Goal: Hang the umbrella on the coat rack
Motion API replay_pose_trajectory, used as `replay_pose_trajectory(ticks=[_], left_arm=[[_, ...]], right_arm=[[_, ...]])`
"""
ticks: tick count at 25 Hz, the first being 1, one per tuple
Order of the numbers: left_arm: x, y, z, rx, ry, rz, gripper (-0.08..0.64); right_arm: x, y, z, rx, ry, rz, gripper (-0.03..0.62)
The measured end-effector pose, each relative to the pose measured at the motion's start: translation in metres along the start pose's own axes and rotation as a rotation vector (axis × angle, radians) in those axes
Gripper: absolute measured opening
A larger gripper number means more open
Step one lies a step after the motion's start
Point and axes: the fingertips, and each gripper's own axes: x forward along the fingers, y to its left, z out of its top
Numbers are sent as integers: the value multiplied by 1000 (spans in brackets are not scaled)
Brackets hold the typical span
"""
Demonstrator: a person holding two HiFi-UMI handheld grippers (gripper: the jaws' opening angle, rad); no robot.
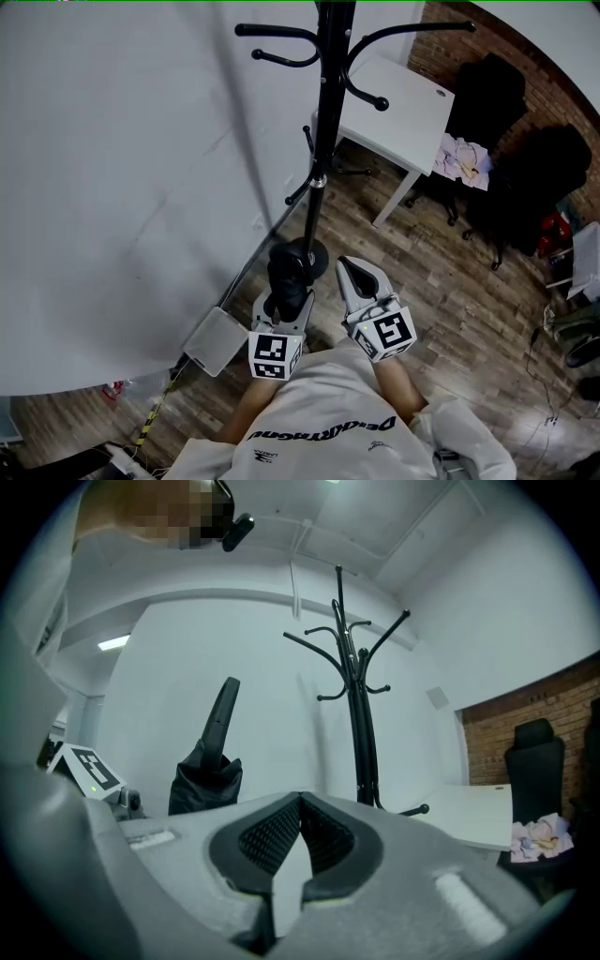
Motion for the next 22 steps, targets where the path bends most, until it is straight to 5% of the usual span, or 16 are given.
replay_pose_trajectory(ticks=[22], left_arm=[[62,34,-16,32,132,97,253]], right_arm=[[11,-35,-14,28,16,59,-3]])
